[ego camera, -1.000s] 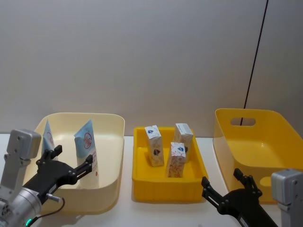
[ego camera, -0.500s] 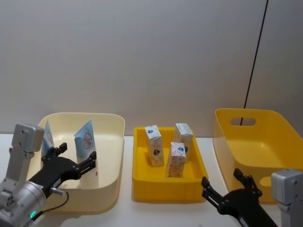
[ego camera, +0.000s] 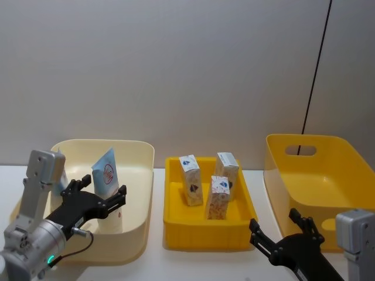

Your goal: Bimanual collaborative sorting of washing and personal care products

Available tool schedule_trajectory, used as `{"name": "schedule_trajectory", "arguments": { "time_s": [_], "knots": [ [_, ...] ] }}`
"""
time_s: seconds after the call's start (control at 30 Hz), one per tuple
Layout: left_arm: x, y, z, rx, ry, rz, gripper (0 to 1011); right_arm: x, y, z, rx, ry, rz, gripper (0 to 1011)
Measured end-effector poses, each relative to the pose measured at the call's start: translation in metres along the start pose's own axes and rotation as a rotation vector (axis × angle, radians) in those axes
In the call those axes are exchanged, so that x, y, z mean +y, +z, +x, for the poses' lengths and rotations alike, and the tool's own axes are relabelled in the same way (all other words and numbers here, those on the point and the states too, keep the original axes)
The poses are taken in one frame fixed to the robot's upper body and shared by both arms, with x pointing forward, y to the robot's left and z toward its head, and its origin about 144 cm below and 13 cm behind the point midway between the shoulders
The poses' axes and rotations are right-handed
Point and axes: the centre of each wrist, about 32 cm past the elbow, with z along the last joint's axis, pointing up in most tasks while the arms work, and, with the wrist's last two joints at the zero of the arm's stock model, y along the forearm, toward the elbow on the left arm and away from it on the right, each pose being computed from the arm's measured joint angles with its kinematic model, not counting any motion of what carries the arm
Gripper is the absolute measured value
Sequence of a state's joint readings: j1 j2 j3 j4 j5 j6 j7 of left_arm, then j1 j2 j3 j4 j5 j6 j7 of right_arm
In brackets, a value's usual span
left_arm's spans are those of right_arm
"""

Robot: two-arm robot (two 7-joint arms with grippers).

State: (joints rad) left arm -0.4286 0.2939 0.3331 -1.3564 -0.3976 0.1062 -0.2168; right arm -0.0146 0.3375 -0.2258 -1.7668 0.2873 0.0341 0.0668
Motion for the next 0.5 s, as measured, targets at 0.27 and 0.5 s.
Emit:
{"name": "schedule_trajectory", "arguments": {
  "time_s": [0.27, 0.5],
  "knots": [
    [-0.0051, 0.0000, -0.0009, 0.000, -0.007, 0.001, 886, 0.0000, 0.0000, 0.0000, 0.000, 0.000, 0.000, 1001],
    [-0.0073, 0.0000, -0.0011, 0.000, -0.010, 0.002, 670, 0.0000, 0.0000, 0.0000, 0.000, 0.000, 0.000, 1001]
  ]
}}
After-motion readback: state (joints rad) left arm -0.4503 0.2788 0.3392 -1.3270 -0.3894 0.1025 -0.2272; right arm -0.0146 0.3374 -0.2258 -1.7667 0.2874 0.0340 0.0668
